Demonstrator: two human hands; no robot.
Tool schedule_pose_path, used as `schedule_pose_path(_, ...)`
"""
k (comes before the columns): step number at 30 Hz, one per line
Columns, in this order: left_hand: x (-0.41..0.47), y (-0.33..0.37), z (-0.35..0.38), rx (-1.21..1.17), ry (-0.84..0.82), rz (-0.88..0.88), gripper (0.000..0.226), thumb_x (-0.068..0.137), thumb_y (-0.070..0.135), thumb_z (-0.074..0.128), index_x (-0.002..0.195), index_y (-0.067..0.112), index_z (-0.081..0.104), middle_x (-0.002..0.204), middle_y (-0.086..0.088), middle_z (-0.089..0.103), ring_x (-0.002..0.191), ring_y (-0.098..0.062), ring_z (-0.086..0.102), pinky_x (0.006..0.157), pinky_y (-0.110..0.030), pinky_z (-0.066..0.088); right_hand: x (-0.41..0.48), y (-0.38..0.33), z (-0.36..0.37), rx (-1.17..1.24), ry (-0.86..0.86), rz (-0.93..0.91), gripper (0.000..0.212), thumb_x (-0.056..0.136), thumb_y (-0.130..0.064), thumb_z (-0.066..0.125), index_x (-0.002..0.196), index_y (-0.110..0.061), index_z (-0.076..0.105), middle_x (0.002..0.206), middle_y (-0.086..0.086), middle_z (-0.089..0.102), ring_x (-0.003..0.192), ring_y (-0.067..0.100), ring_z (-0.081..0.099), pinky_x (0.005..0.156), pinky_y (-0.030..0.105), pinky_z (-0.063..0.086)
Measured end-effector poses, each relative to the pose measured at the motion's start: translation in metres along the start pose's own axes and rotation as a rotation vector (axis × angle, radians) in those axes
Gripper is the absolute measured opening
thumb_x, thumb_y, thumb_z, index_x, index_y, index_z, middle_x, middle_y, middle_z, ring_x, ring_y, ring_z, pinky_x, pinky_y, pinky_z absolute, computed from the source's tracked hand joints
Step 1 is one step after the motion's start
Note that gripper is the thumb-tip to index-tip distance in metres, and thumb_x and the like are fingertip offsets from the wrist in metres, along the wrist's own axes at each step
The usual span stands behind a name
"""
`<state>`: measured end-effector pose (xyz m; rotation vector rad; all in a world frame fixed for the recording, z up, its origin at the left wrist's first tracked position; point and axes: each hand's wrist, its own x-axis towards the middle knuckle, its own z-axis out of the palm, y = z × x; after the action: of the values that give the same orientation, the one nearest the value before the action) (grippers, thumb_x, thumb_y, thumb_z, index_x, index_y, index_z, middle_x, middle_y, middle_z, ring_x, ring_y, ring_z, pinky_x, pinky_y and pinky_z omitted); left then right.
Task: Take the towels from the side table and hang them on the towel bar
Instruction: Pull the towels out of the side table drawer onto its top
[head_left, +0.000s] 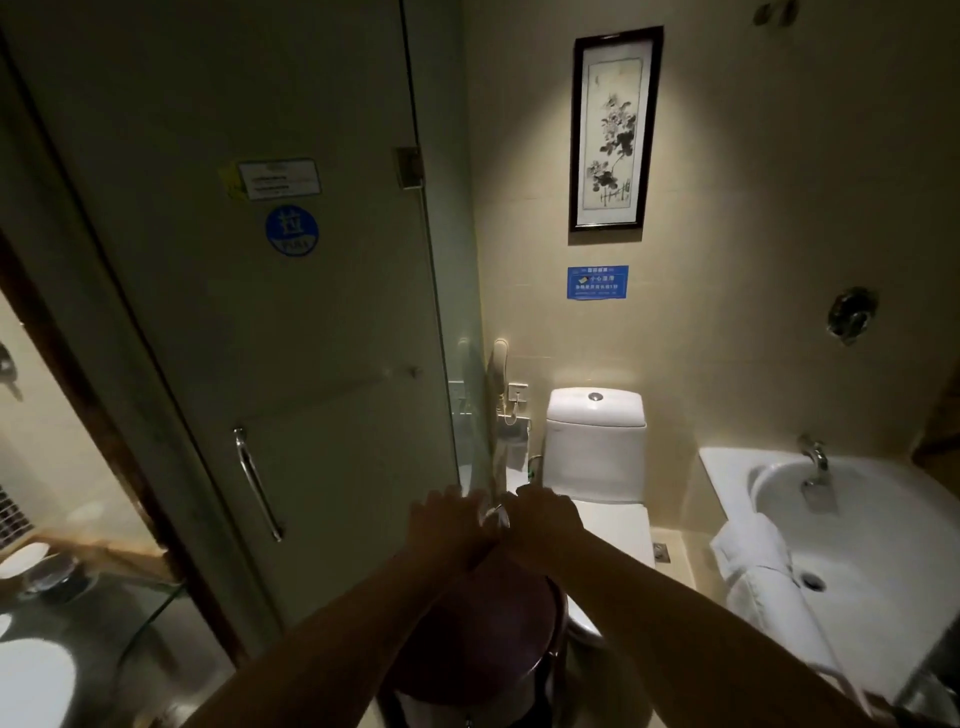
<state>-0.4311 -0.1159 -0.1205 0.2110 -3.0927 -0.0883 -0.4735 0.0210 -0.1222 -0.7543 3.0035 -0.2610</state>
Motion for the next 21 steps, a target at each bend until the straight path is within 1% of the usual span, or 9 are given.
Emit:
schedule_pose_path(2, 0.017, -0.012, 0.006, -0.034, -0.007, -0.071, 0.055, 0.099, 0.059, 0.038, 0.148, 0.034, 0.042, 0.151, -0.004, 0.048, 0.135, -0.027, 0.047, 0.109, -0.046, 0.035, 0.019, 0.002, 0.003, 0.007, -0.029, -0.038, 0.040, 0.097, -0.036, 0.055, 0.135, -0.022, 0.056, 0.130, 0.006, 0.062, 0.123, 0.032, 0.061, 0.103, 0.045, 0.047)
schedule_pose_path(5, 0.033, -0.027, 0.020, -0.084, -0.007, -0.166, 0.051, 0.102, 0.054, 0.036, 0.148, 0.032, 0.043, 0.153, -0.003, 0.047, 0.136, -0.028, 0.046, 0.110, -0.046, 0.035, 0.045, 0.003, 0.014, -0.006, -0.047, -0.105, 0.042, 0.096, -0.036, 0.055, 0.136, -0.026, 0.055, 0.130, 0.006, 0.064, 0.120, 0.033, 0.062, 0.099, 0.043, 0.049)
schedule_pose_path(8, 0.039, -0.037, 0.040, -0.097, 0.011, -0.185, 0.044, 0.101, 0.047, 0.038, 0.138, 0.030, 0.055, 0.139, -0.004, 0.061, 0.123, -0.027, 0.059, 0.102, -0.042, 0.043, 0.066, 0.003, 0.029, 0.023, -0.089, -0.109, 0.044, 0.095, -0.036, 0.053, 0.139, -0.028, 0.054, 0.134, 0.006, 0.062, 0.123, 0.033, 0.061, 0.098, 0.044, 0.050)
schedule_pose_path(10, 0.040, -0.043, 0.052, -0.074, 0.044, -0.138, 0.040, 0.098, 0.046, 0.042, 0.128, 0.029, 0.062, 0.125, -0.003, 0.069, 0.110, -0.027, 0.066, 0.094, -0.040, 0.049, 0.076, 0.005, 0.041, 0.046, -0.140, -0.087, 0.043, 0.094, -0.036, 0.052, 0.136, -0.028, 0.055, 0.132, 0.006, 0.061, 0.123, 0.032, 0.060, 0.095, 0.045, 0.050)
schedule_pose_path(11, 0.043, -0.049, 0.058, -0.073, 0.046, -0.116, 0.040, 0.096, 0.046, 0.044, 0.126, 0.030, 0.064, 0.121, -0.002, 0.071, 0.107, -0.027, 0.067, 0.091, -0.039, 0.051, 0.080, 0.006, 0.048, 0.049, -0.167, -0.071, 0.042, 0.093, -0.037, 0.052, 0.134, -0.027, 0.055, 0.131, 0.006, 0.061, 0.122, 0.032, 0.060, 0.093, 0.044, 0.050)
schedule_pose_path(15, 0.064, -0.072, 0.078, -0.145, 0.020, -0.103, 0.044, 0.095, 0.048, 0.047, 0.132, 0.031, 0.061, 0.126, -0.005, 0.069, 0.114, -0.029, 0.064, 0.097, -0.040, 0.048, 0.092, 0.007, 0.070, 0.052, -0.195, 0.002, 0.045, 0.094, -0.038, 0.052, 0.138, -0.030, 0.054, 0.124, 0.006, 0.063, 0.114, 0.030, 0.064, 0.087, 0.040, 0.052)
schedule_pose_path(18, 0.080, -0.087, 0.100, -0.217, -0.072, -0.069, 0.060, 0.088, 0.054, 0.038, 0.138, 0.026, 0.058, 0.134, -0.009, 0.065, 0.121, -0.033, 0.060, 0.104, -0.045, 0.045, 0.098, 0.003, 0.087, 0.052, -0.231, 0.092, 0.043, 0.095, -0.045, 0.049, 0.135, -0.031, 0.055, 0.117, 0.007, 0.066, 0.107, 0.032, 0.066, 0.086, 0.042, 0.055)
schedule_pose_path(19, 0.083, -0.092, 0.110, -0.231, -0.101, -0.049, 0.066, 0.086, 0.056, 0.036, 0.140, 0.025, 0.056, 0.136, -0.011, 0.062, 0.123, -0.035, 0.059, 0.105, -0.047, 0.045, 0.097, 0.000, 0.093, 0.051, -0.249, 0.110, 0.041, 0.096, -0.045, 0.049, 0.132, -0.029, 0.057, 0.116, 0.007, 0.067, 0.107, 0.032, 0.066, 0.086, 0.042, 0.055)
schedule_pose_path(21, 0.086, -0.101, 0.129, -0.213, -0.148, -0.013, 0.068, 0.085, 0.058, 0.035, 0.144, 0.027, 0.051, 0.139, -0.010, 0.060, 0.124, -0.036, 0.058, 0.103, -0.051, 0.046, 0.095, -0.006, 0.103, 0.023, -0.267, 0.130, 0.037, 0.094, -0.037, 0.052, 0.128, -0.025, 0.061, 0.116, 0.007, 0.066, 0.108, 0.033, 0.066, 0.086, 0.042, 0.055)
